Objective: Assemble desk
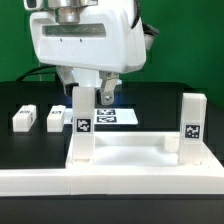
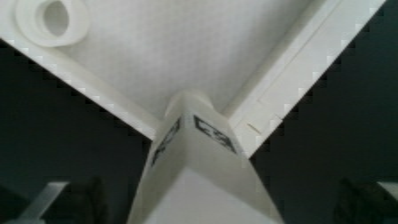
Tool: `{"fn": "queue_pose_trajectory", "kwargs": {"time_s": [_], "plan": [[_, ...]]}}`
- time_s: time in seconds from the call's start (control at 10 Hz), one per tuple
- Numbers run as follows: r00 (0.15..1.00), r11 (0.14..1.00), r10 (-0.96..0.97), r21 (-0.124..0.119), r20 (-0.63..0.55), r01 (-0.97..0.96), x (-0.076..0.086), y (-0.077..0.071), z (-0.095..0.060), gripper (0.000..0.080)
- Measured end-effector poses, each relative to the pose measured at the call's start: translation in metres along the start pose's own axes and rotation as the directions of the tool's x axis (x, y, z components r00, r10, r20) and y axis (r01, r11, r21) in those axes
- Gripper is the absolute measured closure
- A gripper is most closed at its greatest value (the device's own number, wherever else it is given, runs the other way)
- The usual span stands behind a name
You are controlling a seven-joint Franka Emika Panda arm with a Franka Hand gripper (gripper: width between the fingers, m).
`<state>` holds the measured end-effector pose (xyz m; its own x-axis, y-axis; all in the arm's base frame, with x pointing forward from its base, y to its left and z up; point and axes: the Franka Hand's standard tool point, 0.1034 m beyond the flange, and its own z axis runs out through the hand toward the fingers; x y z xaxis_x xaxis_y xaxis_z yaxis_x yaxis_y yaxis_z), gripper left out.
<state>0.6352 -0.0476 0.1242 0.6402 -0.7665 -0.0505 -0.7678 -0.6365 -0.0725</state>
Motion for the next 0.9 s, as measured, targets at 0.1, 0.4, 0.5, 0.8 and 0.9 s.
{"fn": "queue_pose_trajectory", "kwargs": {"time_s": [0.1, 0.4, 0.5, 0.8, 0.9], "plan": [[0.998, 0.998, -0.058, 0.0, 0.0, 0.058, 0.0, 0.0, 0.0, 0.015], [0.906, 0.906, -0.424, -0.025, -0.016, 0.423, 0.005, 0.002, 0.003, 0.015], [0.788, 0.788, -0.615, -0.037, -0.009, 0.615, 0.008, 0.005, 0.009, 0.015], [0.695, 0.695, -0.719, -0.047, -0.026, 0.717, 0.007, 0.007, 0.015, 0.015], [0.702, 0.703, -0.711, -0.046, -0.026, 0.71, 0.007, 0.007, 0.015, 0.0266]]}}
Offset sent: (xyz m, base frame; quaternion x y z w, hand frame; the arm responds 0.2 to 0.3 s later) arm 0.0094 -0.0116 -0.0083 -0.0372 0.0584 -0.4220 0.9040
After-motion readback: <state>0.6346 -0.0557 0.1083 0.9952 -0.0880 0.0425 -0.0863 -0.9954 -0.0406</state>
